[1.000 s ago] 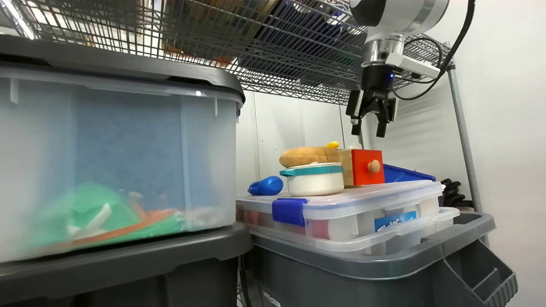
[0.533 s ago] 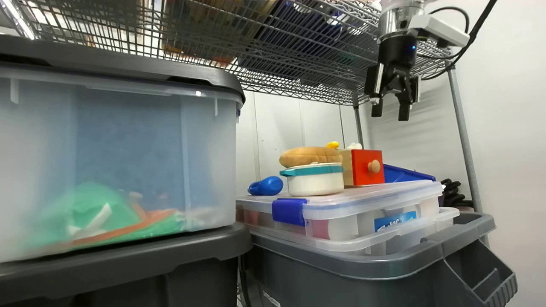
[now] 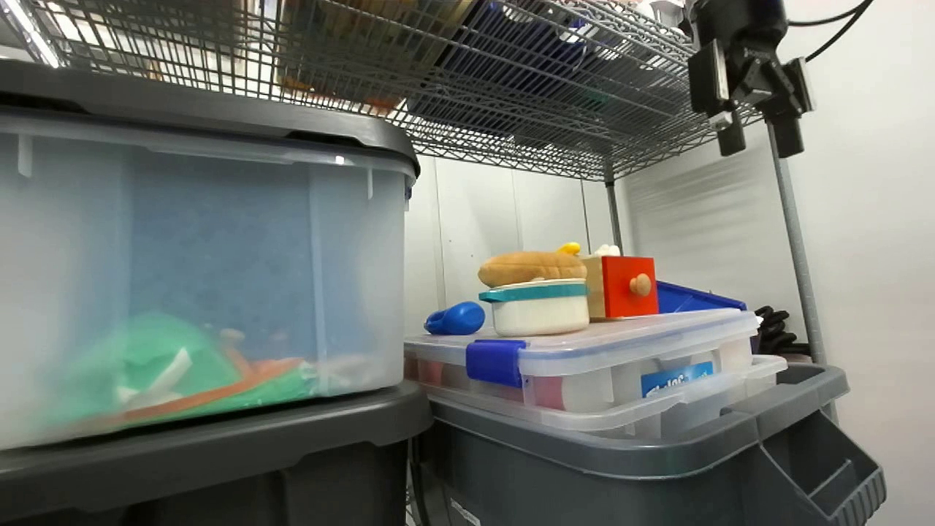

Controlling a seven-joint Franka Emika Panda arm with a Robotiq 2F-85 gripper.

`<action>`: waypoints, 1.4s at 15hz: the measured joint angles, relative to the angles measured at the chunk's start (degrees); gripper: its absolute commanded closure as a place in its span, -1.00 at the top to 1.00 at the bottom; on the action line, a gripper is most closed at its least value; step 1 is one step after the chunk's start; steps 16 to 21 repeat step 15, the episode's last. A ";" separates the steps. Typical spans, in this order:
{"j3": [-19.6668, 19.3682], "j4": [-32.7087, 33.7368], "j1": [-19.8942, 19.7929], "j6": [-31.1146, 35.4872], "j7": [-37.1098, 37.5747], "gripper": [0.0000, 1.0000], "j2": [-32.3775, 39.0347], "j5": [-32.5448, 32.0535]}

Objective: Put the orange and black/white plushy in the drawer

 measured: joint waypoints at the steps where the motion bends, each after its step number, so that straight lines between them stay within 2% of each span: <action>1: 0.35 -0.74 0.17 -2.28 0.74 1.00 -1.07 -0.31; 5: 0.82 -3.16 2.23 -10.05 1.51 1.00 -4.66 -0.03; 10: 0.82 -3.55 4.26 -14.72 1.51 1.00 -5.95 2.10; 21: 0.81 -3.56 4.46 -15.00 1.51 1.00 -5.95 2.21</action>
